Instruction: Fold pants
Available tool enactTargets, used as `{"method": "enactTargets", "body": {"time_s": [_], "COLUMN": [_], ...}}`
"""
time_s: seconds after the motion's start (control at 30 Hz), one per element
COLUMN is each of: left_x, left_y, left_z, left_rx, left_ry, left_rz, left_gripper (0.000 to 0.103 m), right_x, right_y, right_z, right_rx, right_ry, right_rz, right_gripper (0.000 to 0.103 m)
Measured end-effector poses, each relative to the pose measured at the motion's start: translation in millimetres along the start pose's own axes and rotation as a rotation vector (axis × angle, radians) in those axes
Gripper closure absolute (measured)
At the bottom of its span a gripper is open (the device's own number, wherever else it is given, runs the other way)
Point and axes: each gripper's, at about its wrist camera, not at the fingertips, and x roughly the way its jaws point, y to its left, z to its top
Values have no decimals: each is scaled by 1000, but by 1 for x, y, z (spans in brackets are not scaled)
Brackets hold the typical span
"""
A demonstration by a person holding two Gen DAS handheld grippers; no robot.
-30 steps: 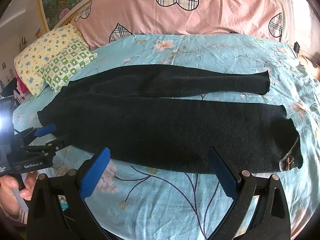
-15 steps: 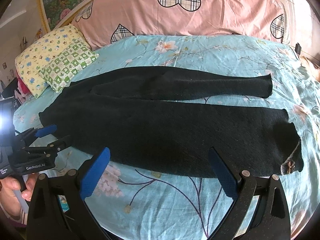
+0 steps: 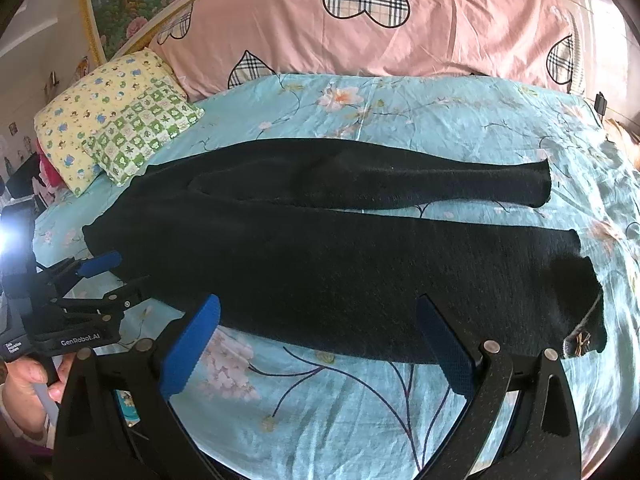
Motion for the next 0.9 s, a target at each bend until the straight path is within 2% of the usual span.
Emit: {"method": "enactTargets", "body": {"time_s": [0.33,0.57,0.7,0.9], "left_x": [-1,4,5,9], "left_y": [3,6,4,4], "left_z": [-1,2,1,3], "left_rx": [-5,-36,-9,-1], "left_ry": [-4,25,12,21], "left_rz": [-33,-76,-53,-72], "left_gripper": [17,17,17,17], "right_x": [0,1,0,0], "right_y": [0,-3,-8,-15], "right_z": [0,-1,0,1], "right_rx": [7,12,23,49], "right_ry": [2,-1,-2,-3], "right_rz": [-3,-3,-1,4], "right_gripper": [4,4,4,4]}}
